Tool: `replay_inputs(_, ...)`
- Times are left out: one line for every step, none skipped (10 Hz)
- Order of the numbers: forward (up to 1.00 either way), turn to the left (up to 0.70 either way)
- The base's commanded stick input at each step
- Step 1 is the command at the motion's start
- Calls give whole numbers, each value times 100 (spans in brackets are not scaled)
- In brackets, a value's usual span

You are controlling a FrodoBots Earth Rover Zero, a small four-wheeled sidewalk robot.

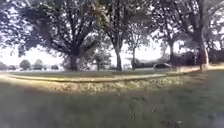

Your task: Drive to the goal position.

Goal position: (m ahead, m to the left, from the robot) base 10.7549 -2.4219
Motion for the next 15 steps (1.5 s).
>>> replay_inputs(70,0)
replay_inputs(70,0)
replay_inputs(70,0)
replay_inputs(70,0)
replay_inputs(70,0)
replay_inputs(70,0)
replay_inputs(70,0)
replay_inputs(70,0)
replay_inputs(70,0)
replay_inputs(70,0)
replay_inputs(70,0)
replay_inputs(70,0)
replay_inputs(70,0)
replay_inputs(70,0)
replay_inputs(70,0)
